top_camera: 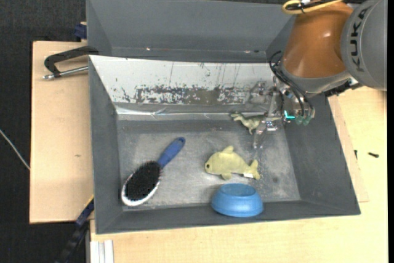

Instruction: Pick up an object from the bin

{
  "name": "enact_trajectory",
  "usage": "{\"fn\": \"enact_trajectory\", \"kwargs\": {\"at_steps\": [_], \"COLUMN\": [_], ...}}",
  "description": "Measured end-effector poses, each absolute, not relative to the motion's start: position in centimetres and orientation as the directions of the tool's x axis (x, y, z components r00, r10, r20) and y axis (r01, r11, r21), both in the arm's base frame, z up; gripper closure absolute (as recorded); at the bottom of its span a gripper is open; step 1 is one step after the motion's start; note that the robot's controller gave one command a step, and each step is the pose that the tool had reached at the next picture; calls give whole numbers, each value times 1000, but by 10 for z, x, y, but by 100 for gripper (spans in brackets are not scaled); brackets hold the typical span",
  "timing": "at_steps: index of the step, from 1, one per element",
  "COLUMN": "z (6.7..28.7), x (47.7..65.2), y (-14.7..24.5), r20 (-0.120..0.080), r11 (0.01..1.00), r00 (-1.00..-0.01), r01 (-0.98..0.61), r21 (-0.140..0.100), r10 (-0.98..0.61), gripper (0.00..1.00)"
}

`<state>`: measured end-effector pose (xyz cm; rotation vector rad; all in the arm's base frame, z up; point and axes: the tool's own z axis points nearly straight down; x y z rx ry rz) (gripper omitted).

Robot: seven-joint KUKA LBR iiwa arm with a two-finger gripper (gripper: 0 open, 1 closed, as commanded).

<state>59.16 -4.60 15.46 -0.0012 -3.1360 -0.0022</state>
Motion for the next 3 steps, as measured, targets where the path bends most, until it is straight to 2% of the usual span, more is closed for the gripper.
{"fn": "enact_trajectory", "kwargs": {"at_steps": [1, 2, 3], "z": [71, 73, 182], "x": [529, 530, 544], "y": [-13, -13, -58], "r20": [-7, -5, -10], "r11": [988, 988, 895], "r00": [-988, -988, -895], "r01": [-152, -152, -445], "r21": [0, 0, -6], "r10": [-152, -152, -445], "gripper": [0, 100, 100]}}
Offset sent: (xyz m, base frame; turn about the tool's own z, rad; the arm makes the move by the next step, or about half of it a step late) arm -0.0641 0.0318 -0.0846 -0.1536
